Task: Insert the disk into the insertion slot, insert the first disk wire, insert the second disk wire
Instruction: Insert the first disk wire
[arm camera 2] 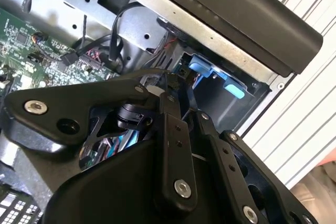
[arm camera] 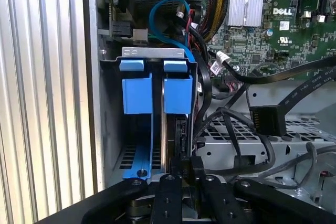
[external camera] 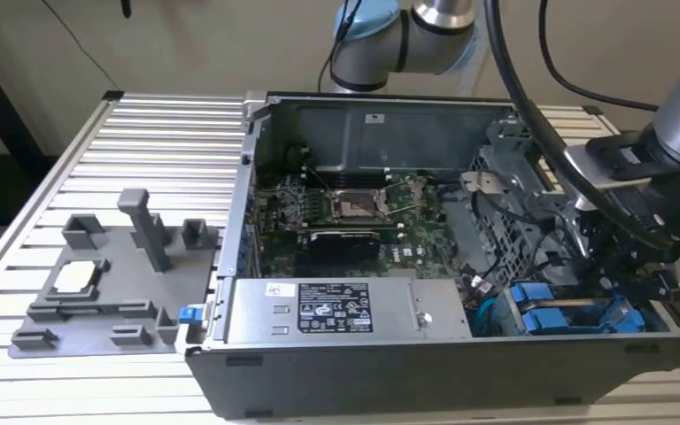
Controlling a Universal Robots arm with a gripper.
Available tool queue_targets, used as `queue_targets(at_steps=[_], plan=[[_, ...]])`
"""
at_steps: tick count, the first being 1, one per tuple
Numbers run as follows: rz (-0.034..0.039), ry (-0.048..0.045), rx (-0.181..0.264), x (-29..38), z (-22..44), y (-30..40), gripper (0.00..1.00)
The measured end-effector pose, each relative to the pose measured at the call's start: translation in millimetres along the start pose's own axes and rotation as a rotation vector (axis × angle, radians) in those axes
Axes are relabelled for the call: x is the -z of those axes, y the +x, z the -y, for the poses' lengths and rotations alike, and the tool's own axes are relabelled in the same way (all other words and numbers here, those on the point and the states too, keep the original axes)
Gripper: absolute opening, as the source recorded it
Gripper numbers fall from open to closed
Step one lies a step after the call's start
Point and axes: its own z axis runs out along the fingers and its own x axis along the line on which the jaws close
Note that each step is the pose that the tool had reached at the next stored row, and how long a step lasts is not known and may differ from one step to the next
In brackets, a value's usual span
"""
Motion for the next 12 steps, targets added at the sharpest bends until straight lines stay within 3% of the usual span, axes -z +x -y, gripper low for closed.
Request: queue_targets(at_steps=[2, 3, 7, 12], plan=[[0.0, 0.0, 0.0, -0.2, 0.0, 0.0, 0.2], [0.0, 0.0, 0.0, -0.2, 0.0, 0.0, 0.27], [-0.0002, -0.0004, 0.0, 0.6, 0.0, -0.1, 0.27], [0.0, -0.0028, 0.0, 14.4, 1.8, -0.9, 0.27]])
